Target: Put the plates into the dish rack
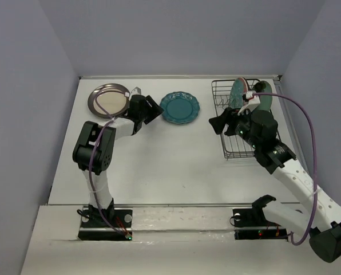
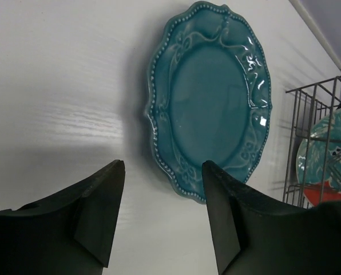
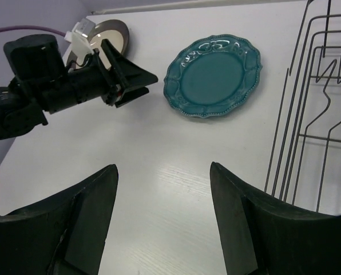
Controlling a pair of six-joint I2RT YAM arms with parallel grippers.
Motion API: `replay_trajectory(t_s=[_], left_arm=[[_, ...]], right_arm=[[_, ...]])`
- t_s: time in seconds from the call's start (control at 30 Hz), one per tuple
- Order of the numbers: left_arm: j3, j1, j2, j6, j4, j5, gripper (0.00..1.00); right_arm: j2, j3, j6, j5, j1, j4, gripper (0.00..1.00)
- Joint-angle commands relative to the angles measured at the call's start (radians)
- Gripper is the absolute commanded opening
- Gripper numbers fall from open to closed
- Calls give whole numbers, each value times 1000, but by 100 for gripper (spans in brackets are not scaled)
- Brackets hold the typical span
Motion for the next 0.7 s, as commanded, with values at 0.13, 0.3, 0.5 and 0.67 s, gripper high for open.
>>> replay_trajectory(t_s=[0.13, 0.3, 0.5, 0.67], left_arm=[[184, 0, 172, -1, 63, 19, 62], [236, 5, 247, -22, 83, 49, 60], [197, 14, 297, -122, 244, 85, 51], [164, 14, 344, -191, 368, 84, 32]], right_arm=[[-52, -80, 69, -51, 18, 108, 71], [-55, -102, 80, -56, 18, 133, 71], [-30, -114, 83, -54, 18, 144, 71], [2, -106, 94, -72, 18, 180, 70]])
